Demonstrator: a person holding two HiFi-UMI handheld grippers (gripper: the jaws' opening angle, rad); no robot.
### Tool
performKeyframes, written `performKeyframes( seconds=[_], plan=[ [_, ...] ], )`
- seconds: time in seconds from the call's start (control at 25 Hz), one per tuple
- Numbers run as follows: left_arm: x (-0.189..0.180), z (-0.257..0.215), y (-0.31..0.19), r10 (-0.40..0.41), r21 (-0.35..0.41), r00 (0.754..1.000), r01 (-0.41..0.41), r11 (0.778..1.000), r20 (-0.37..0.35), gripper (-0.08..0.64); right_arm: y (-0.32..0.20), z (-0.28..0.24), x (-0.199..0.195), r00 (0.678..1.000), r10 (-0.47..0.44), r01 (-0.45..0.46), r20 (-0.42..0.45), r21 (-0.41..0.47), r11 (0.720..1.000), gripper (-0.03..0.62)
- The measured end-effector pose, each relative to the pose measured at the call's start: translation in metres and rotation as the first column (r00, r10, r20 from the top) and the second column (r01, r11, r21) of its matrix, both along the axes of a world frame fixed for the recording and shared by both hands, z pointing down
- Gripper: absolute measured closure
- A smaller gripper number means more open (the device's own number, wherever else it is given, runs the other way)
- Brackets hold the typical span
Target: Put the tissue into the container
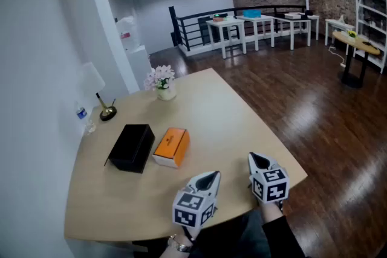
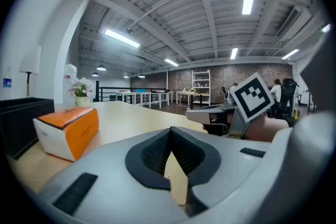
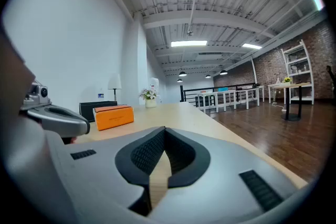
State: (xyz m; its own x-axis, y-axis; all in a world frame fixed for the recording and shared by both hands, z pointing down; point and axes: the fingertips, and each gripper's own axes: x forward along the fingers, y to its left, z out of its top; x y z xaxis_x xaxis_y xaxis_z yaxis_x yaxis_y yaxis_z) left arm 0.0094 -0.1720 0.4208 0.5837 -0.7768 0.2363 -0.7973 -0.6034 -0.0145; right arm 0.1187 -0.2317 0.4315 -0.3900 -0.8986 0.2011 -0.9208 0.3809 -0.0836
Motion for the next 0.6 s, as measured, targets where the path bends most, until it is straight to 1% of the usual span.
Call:
performKeyframes(
  seconds=[0.2,0.36,0.48,0.6],
  plan=[
    [-0.041,-0.024,-0.006,-0.072,0.036,0.997,0.072,0.997,0.007,0.557,0.001,-0.004,-0.009,1.000,-0.014,0.014,-0.007,0.007,1.000,0.592],
    [-0.081,-0.041,-0.016,-0.146,0.068,0.988,0.143,0.987,0.046,0.556,0.003,-0.004,-0.018,0.999,-0.036,0.036,-0.006,0.002,0.999,0.592],
    [-0.108,-0.055,-0.029,-0.188,0.088,0.976,0.179,0.980,0.109,0.555,0.003,-0.006,-0.016,0.999,-0.030,0.031,-0.010,0.012,0.999,0.592],
    [-0.132,-0.060,-0.049,-0.197,0.063,0.963,0.188,0.980,0.185,0.551,0.003,-0.006,-0.015,0.999,-0.031,0.031,-0.011,0.010,0.999,0.592]
  ],
)
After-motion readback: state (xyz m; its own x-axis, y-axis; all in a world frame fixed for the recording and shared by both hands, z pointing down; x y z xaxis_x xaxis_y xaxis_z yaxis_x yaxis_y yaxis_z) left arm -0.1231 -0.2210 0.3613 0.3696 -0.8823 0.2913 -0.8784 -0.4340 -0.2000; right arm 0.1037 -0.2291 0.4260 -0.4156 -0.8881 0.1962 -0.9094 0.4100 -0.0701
